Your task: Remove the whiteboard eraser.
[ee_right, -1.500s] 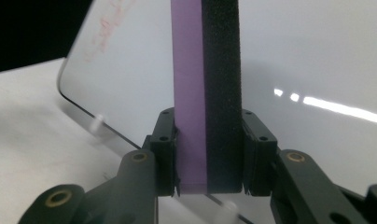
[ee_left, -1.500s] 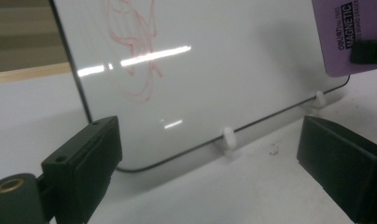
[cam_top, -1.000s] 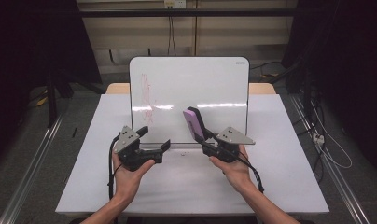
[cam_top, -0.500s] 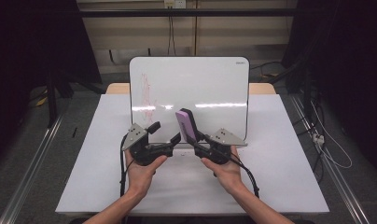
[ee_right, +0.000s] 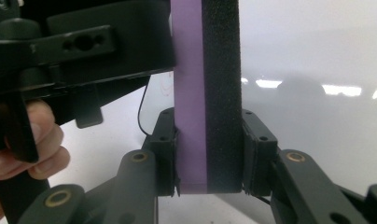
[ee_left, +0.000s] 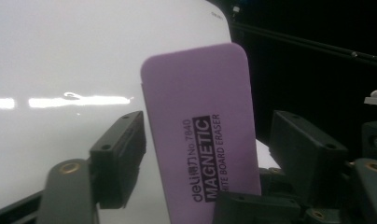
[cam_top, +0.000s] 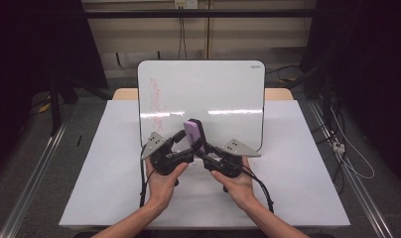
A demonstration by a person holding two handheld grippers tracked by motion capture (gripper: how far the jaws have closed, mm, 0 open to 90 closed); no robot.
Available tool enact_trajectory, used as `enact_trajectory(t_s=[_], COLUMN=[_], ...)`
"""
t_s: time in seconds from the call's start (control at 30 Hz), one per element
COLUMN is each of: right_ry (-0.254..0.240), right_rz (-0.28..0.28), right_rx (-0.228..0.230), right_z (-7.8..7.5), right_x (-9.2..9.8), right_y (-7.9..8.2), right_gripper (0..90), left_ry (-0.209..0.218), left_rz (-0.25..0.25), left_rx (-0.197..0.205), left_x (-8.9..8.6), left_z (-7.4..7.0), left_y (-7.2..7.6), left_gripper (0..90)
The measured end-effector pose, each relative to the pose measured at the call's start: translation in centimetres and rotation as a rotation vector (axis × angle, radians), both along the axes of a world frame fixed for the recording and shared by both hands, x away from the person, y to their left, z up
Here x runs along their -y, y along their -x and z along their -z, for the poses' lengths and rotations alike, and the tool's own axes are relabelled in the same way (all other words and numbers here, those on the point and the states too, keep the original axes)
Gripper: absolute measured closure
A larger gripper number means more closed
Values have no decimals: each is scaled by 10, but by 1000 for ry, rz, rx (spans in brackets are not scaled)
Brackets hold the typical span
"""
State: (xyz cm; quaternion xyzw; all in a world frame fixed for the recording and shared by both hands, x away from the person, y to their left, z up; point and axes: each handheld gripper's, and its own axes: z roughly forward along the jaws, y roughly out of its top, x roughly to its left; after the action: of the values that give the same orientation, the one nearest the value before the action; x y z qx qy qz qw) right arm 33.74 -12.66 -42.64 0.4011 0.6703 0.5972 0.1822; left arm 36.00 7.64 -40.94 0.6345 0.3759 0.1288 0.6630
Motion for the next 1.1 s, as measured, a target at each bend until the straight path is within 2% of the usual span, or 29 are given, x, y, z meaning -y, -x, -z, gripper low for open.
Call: enact_trajectory(t_s=[0.03, 0.1, 0.23, 0.33, 0.4, 0.47, 0.57, 0.63, 0.67, 0.7, 0.77, 0.8, 0.83, 0.9, 0.93, 1.03, 1.1], right_ry=[-6, -15, -24, -35, -34, -27, -11, 4, 4, 13, 26, 31, 31, 57, 61, 65, 73], right_rz=[-1, 0, 4, 4, 3, 1, -1, -11, -11, -7, -19, -17, -17, -16, -18, -14, 15], right_rx=[-3, -10, -15, -24, -27, -28, -18, -25, -25, -38, -51, -55, -55, -68, -72, -85, -73], right_z=[0, 0, 1, 2, 3, 4, 4, 4, 4, 3, 4, 4, 4, 5, 6, 5, 3], right_x=[0, 0, 1, 0, 0, -1, -1, -1, -1, 1, 3, 4, 4, 9, 11, 19, 34], right_y=[0, 0, -1, -1, -1, -1, 0, 0, 0, 1, 1, 1, 1, 3, 3, 5, 7], right_gripper=[637, 637, 637, 637, 636, 635, 629, 535, 535, 450, 404, 371, 371, 302, 276, 235, 213], left_ry=[18, 35, 27, 46, 47, 27, 20, 6, 6, 11, 6, 9, 9, 3, -15, -22, -34], left_rz=[-5, -22, -16, -16, -18, -11, -8, -1, -1, -1, 3, -10, -10, -10, -3, -1, 8], left_rx=[-19, -22, -28, -48, -47, -46, -26, -37, -37, -43, -50, -54, -54, -46, -40, -36, -35], left_x=[2, 2, 2, 2, 2, 2, 3, 0, 0, -1, -5, -8, -8, -10, -12, -15, -19], left_z=[2, 3, 6, 7, 7, 6, 6, 5, 5, 4, 4, 4, 4, 3, 2, -2, -5], left_y=[0, 0, -1, -2, -2, -1, -1, -2, -2, -3, -5, -6, -6, -6, -6, -5, -3], left_gripper=[297, 336, 381, 392, 395, 400, 407, 410, 410, 410, 411, 410, 411, 411, 411, 411, 411])
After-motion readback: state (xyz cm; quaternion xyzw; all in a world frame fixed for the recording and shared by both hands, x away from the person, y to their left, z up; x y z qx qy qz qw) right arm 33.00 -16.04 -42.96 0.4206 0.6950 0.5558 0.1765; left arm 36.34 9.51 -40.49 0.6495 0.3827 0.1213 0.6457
